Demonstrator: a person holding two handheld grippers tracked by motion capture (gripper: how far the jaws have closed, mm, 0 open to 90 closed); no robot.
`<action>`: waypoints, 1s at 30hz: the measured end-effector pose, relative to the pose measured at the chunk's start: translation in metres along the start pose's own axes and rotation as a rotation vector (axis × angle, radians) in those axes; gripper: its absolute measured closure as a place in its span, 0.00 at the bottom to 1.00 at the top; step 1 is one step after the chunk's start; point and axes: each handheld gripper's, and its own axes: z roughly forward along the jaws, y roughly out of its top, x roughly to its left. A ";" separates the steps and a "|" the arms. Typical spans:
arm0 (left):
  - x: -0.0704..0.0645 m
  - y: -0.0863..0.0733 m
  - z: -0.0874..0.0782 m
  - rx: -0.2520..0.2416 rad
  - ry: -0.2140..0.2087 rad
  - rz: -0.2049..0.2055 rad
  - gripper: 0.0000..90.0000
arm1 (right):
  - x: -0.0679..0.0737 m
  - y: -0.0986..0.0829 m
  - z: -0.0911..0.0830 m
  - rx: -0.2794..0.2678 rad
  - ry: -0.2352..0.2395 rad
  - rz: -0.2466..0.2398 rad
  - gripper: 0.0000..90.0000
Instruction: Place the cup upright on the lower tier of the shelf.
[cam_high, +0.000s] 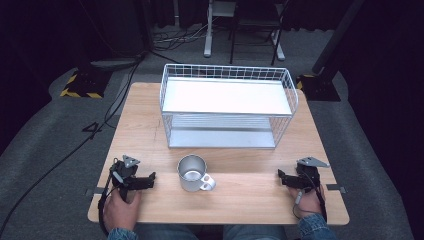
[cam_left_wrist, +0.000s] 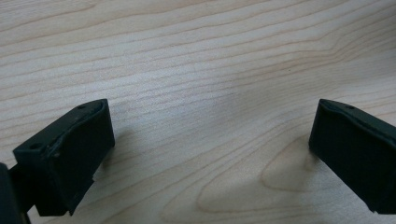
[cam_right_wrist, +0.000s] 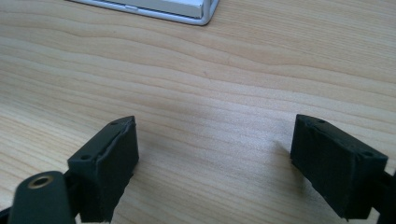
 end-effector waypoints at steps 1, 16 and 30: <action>0.000 0.000 0.000 0.000 0.000 -0.001 0.01 | 0.000 0.000 0.000 0.000 0.000 0.000 0.17; 0.000 0.000 0.000 0.000 0.000 0.000 0.01 | 0.000 0.000 0.000 0.000 0.000 0.000 0.17; 0.000 0.000 0.000 0.000 0.000 0.000 0.01 | 0.014 0.007 -0.015 -0.034 0.044 -0.040 0.32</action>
